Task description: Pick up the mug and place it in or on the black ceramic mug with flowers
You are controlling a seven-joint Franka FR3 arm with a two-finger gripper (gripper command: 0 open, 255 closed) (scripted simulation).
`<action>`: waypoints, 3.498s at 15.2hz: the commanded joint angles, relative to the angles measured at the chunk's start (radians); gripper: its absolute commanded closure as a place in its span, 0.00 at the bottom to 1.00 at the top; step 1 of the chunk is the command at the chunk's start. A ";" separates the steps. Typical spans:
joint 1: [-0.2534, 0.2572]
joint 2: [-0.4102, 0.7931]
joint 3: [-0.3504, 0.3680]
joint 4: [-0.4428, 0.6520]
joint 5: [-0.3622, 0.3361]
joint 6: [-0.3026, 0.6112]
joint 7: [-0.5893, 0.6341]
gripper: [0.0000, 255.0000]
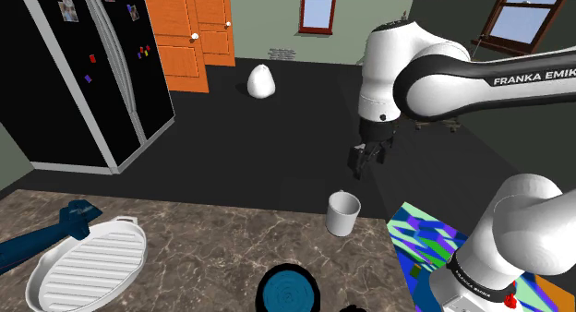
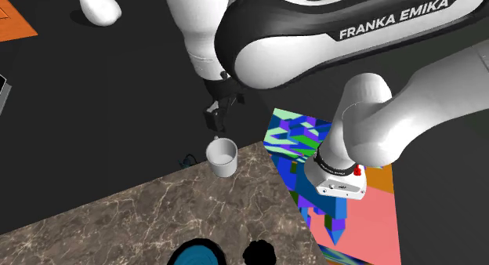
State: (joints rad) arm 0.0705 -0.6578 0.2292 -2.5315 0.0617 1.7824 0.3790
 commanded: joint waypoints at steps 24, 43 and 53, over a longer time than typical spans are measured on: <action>0.042 0.334 0.175 -0.066 0.076 0.401 0.179 0.00; 0.048 0.264 0.155 -0.008 0.084 0.274 0.166 1.00; 0.049 0.206 0.132 0.085 0.083 0.124 0.156 1.00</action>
State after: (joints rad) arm 0.1199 -0.4471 0.3646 -2.4583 0.1457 1.9236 0.5373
